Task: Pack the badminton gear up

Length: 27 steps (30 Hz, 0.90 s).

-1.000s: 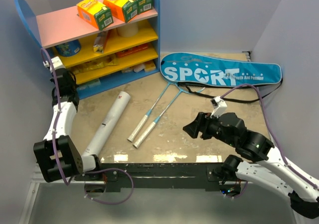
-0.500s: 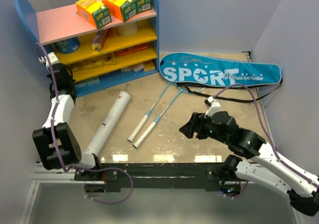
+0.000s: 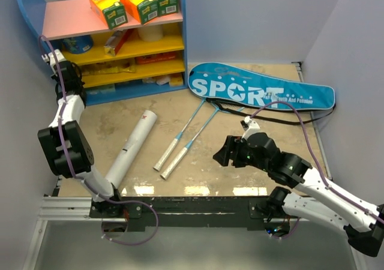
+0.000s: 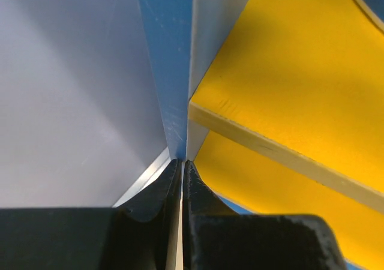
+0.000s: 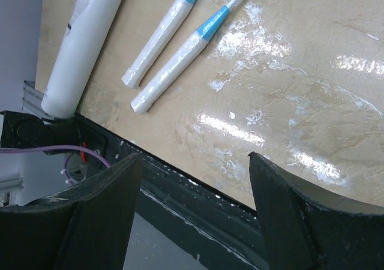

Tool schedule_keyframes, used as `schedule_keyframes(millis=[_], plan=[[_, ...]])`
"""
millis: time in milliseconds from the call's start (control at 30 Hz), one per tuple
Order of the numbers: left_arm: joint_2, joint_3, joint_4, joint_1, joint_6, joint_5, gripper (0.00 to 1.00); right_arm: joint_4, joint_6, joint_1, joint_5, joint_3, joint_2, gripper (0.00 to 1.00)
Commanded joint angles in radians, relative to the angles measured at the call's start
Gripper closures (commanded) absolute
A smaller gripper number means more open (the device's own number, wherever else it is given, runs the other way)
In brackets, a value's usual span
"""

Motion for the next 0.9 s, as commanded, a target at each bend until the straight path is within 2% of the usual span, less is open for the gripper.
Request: schedule_keyframes(millis=[0,533,700,733,867], plan=[[0.133,0.129,0.115,0.004,-0.023,0.104,0.93,0.039,0.026,0.002,0.015,-0.010,0.000,0.25],[0.399,0.458,0.090,0.003,-0.039,0.200,0.93,0.087,0.082,0.004,0.019,-0.079,0.066,0.24],[0.379,0.435,0.103,0.003,-0.057,0.234,0.89,0.099,0.096,0.002,0.019,-0.078,0.072,0.24],[0.366,0.397,0.127,0.003,-0.074,0.248,0.85,0.099,0.096,0.002,0.019,-0.073,0.071,0.24],[0.260,0.275,0.218,0.000,-0.124,0.361,0.78,0.090,0.082,0.002,0.021,-0.047,0.063,0.23]])
